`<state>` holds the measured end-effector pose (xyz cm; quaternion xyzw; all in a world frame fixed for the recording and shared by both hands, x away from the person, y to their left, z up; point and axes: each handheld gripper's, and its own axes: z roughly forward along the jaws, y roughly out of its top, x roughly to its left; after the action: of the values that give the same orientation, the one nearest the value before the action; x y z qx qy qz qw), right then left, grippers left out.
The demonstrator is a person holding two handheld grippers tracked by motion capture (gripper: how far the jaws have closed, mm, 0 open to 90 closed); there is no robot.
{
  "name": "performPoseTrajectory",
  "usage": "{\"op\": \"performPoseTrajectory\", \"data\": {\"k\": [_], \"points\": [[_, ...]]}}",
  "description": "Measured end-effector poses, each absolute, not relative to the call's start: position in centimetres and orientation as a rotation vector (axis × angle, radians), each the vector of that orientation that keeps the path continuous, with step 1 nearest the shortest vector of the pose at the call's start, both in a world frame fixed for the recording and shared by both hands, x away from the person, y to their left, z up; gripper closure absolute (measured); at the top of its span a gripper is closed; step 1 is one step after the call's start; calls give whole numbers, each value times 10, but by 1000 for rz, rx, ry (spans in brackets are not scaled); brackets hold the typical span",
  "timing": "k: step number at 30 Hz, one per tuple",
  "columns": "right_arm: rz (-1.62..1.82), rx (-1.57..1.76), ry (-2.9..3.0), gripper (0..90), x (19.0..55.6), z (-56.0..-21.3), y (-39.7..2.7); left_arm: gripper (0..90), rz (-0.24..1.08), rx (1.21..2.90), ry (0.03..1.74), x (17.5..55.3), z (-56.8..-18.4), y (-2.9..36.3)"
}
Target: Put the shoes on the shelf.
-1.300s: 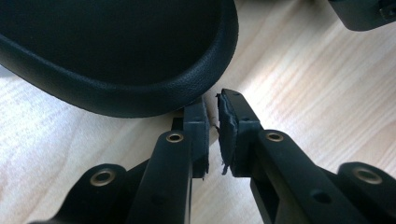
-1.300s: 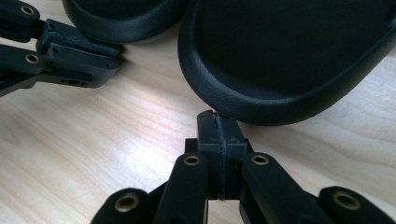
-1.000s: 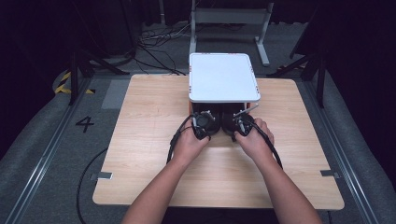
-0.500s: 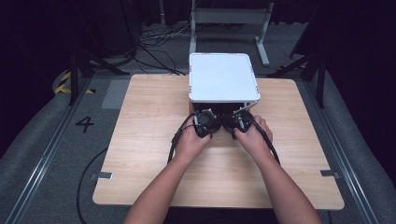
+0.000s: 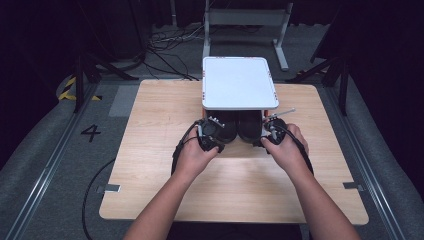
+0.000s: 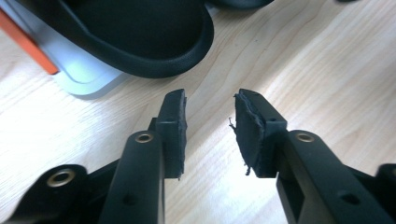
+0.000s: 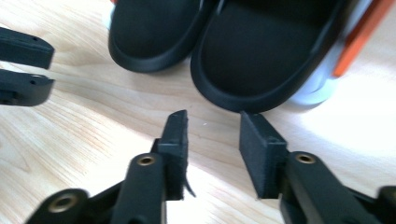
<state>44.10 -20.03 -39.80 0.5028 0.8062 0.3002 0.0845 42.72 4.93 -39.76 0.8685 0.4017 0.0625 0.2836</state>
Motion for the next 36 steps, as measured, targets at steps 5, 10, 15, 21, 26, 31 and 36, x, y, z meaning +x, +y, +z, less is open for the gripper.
{"op": "performPoseTrajectory", "data": {"k": [5, 10, 15, 21, 26, 31, 36], "points": [[993, 1387, 2360, 519, 427, -382, -226, 541, 209, 2322, 1041, 412, -387, 66], [1059, 1291, 2319, 452, 417, -374, -248, 450, 246, 2325, 1014, 400, -381, 81], [1101, 1236, 2287, 408, 403, -366, -275, 318, 283, 2344, 964, 387, -380, 95], [1159, 1301, 2261, 392, 390, -364, -311, 244, 262, 2358, 1012, 377, -382, 129], [1124, 1385, 2251, 406, 381, -369, -332, 210, 285, 2381, 1078, 376, -377, 155], [998, 1418, 2296, 343, 376, -378, -347, 183, 297, 2364, 1164, 380, -379, 179], [822, 1359, 2304, 301, 376, -386, -358, 181, 330, 2363, 1245, 384, -387, 190]]}}
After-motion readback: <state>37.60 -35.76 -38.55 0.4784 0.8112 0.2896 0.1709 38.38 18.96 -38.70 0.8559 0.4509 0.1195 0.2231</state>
